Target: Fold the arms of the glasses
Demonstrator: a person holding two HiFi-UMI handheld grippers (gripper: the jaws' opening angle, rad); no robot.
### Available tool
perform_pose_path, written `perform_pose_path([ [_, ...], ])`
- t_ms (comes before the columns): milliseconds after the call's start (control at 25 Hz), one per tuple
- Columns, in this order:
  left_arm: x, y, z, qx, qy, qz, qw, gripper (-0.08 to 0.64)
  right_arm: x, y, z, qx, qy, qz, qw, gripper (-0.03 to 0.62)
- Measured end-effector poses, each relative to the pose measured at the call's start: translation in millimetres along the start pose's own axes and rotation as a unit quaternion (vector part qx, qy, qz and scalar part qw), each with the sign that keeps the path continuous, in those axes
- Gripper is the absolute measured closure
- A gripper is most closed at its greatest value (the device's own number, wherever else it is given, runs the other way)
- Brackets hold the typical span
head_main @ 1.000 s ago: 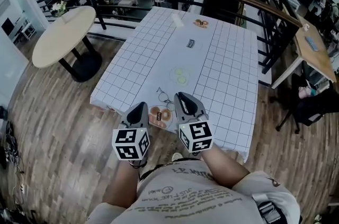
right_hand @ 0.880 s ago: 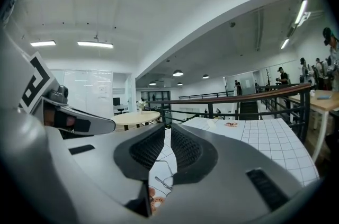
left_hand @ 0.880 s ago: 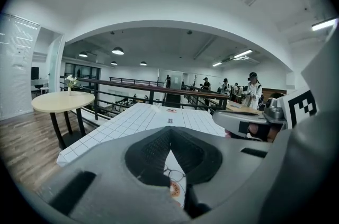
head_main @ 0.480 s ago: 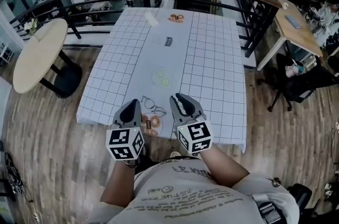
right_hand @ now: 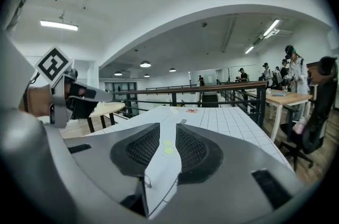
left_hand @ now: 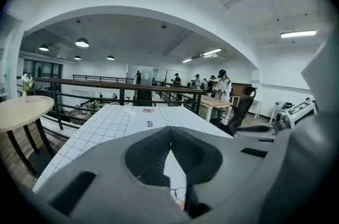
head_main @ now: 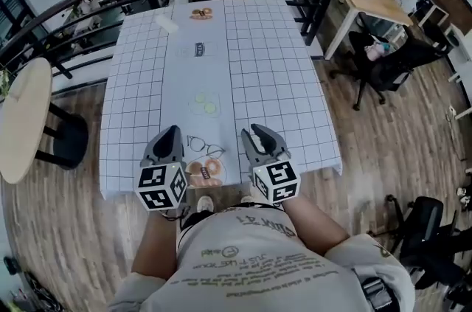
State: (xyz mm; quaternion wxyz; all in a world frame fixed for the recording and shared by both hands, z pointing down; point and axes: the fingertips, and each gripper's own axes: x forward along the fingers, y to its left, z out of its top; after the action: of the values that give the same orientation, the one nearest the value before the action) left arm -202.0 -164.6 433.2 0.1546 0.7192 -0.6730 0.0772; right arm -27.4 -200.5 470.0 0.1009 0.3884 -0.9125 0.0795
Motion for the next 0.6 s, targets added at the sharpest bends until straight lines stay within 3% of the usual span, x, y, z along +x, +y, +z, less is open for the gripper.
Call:
perform_pose_path([
  [360,19.0,22.7,-27.0,0.015,0.045,-0.078,0.9958,0.548,-15.8,26.2,-90.8,-0.015,0.091,-0.023,0.995,0.502],
  [600,27.0,30.6,-49.0,0.016,0.07,-0.129,0.989,0.548,-8.6,55.1,-118.4,-0.01,0.119,-0.053,0.991,0.499],
])
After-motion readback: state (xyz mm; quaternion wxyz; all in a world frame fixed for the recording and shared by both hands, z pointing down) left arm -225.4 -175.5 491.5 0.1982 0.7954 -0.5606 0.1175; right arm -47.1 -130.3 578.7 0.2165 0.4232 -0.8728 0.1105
